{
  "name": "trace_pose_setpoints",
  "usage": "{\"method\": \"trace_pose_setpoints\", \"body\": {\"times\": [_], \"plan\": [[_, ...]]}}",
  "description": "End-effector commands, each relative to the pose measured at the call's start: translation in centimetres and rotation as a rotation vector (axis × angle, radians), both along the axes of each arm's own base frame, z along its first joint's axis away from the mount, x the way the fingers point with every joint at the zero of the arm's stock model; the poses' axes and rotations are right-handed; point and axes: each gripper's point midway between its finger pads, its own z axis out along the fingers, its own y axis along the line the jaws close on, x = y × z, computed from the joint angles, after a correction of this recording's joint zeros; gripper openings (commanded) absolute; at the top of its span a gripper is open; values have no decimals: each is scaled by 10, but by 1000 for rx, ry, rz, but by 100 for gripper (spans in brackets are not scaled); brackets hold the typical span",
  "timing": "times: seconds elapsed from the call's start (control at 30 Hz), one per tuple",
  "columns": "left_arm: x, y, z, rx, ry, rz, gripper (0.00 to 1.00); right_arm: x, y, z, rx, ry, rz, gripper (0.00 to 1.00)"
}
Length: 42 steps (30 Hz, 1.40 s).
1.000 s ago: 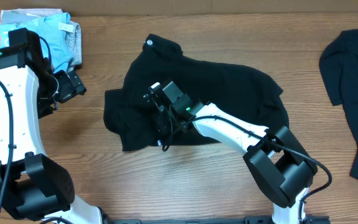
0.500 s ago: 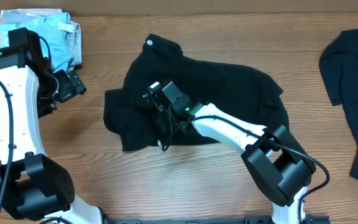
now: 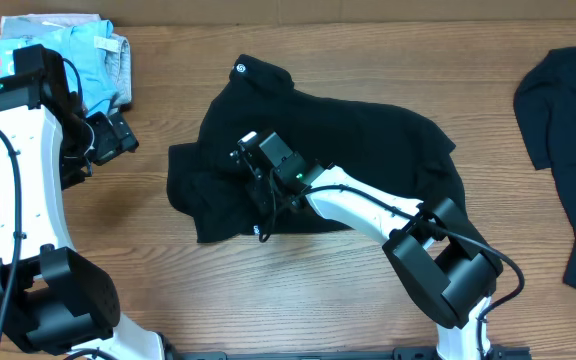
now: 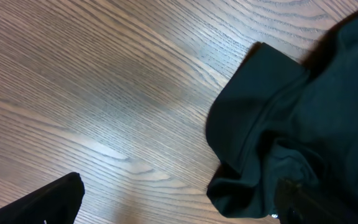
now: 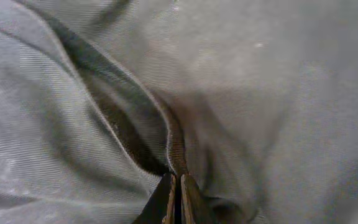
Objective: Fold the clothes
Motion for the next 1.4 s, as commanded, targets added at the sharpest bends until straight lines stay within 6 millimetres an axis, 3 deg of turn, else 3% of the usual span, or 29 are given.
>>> {"method": "trace_pose_setpoints", "body": {"times": [0.0, 0.17, 0.37, 0.4, 0.43, 0.5, 0.63, 0.77, 0.87, 0.9, 0.97, 1.1, 1.27, 1.3, 1.33, 1.37], "plan": [[5, -3, 6, -2, -24, -27, 100, 29, -4, 18, -12, -91, -60, 4], [6, -6, 6, -18, -28, -30, 100, 53, -8, 35, 19, -141, -102, 4], [16, -36, 8, -116, -82, -179, 100, 78, -23, 44, 20, -212, -172, 4], [18, -42, 8, -124, -88, -201, 100, 79, -23, 44, 22, -214, -173, 12], [20, -49, 8, -131, -92, -219, 100, 79, -23, 45, 23, -214, -173, 34], [23, -64, 8, -140, -99, -265, 100, 78, -24, 45, 20, -211, -173, 100], [25, -108, 9, -159, -103, -394, 100, 72, -31, 51, -6, -148, -222, 100], [21, -153, 5, -168, -82, -511, 100, 71, -56, 76, -23, -66, -367, 100], [13, -186, -8, -180, -32, -581, 87, 69, -93, 94, -32, 22, -520, 100], [8, -199, -18, -186, 8, -584, 74, 67, -117, 100, -41, 71, -605, 100], [0, -213, -34, -193, 65, -586, 64, 62, -156, 102, -64, 138, -716, 100], [-3, -221, -66, -198, 139, -575, 50, 52, -242, 95, -128, 278, -960, 100], [-3, -219, -95, -209, 213, -562, 36, 43, -319, 89, -119, 409, -1109, 100], [-5, -221, -99, -221, 228, -564, 33, 40, -332, 88, -117, 430, -1128, 97], [-7, -223, -104, -236, 243, -569, 19, 37, -343, 87, -115, 452, -1144, 89], [-9, -227, -108, -251, 257, -576, 4, 33, -354, 85, -116, 470, -1169, 74]]}}
